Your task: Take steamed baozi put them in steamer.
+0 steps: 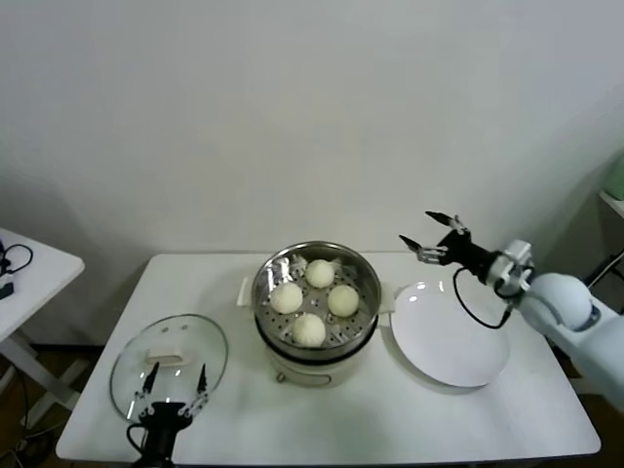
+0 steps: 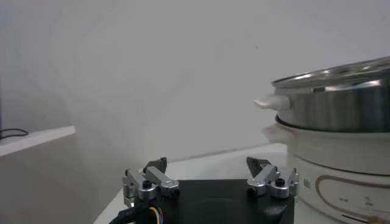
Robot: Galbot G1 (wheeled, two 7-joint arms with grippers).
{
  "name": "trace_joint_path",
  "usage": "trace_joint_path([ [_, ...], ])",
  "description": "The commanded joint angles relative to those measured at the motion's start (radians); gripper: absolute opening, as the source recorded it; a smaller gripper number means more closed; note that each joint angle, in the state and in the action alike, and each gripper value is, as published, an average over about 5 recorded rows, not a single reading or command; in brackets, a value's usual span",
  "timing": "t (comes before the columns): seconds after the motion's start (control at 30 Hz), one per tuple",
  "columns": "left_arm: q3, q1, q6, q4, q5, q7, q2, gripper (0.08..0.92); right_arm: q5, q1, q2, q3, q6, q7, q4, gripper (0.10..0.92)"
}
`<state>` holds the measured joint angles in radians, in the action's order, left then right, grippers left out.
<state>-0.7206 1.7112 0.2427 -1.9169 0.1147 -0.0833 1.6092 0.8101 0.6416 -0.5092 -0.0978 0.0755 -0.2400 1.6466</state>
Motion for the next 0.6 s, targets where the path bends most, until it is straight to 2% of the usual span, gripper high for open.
trace_joint_path([
  [0.03, -0.001, 0.0, 0.0, -0.001, -0.005, 0.001, 0.049, 0.823, -0.11, 0.956, -0.297, 0.719, 0.428, 0.0, 0.012, 0.823],
  [0.33, 0.004, 0.002, -0.003, -0.013, -0.003, 0.001, 0.049, 0.823, -0.037, 1.041, -0.487, 0.672, 0.509, -0.038, 0.025, 0.823],
  [0.6, 0.007, 0.007, -0.002, -0.02, 0.001, 0.001, 0.049, 0.823, -0.01, 1.057, -0.541, 0.637, 0.52, -0.038, 0.036, 0.823],
])
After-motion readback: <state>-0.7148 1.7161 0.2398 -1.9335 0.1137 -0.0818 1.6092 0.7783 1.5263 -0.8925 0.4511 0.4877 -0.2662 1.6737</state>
